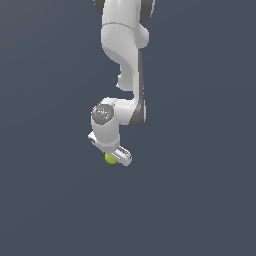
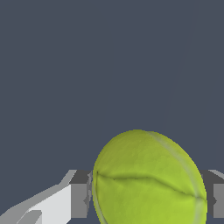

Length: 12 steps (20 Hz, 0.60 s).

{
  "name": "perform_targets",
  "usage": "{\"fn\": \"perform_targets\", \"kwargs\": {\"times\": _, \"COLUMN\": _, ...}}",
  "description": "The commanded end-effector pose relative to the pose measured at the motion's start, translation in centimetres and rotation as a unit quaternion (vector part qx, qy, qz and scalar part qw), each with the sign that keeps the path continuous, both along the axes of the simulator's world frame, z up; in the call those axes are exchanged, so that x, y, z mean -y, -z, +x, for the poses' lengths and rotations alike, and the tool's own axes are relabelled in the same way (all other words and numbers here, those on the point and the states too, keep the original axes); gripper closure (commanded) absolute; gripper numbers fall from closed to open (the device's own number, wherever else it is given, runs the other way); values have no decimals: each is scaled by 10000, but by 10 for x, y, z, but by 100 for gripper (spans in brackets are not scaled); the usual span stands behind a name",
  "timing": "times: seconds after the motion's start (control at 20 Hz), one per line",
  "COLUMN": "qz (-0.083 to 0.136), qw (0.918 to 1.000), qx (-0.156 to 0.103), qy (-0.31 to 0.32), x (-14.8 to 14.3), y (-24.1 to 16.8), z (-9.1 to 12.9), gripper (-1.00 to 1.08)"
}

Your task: Pick up the object and move it to a goal position.

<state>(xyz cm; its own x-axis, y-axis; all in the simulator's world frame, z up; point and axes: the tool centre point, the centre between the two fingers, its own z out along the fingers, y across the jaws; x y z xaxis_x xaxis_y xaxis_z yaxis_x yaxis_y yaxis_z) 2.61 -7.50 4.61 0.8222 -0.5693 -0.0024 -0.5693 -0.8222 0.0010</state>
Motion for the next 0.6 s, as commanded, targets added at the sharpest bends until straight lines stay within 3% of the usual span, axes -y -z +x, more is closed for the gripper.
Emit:
{"fn": "perform_targets", "kwargs": {"times": 0.0, "qz": -2, "qw": 10000, "qx": 10, "qy": 4, "x": 11, "y": -3, "z": -14, "gripper": 108}}
{"fn": "perform_targets", "kwargs": {"times": 0.55, "qz": -2, "qw": 10000, "qx": 10, "qy": 4, "x": 70, "y": -15, "z": -93, "gripper": 108}}
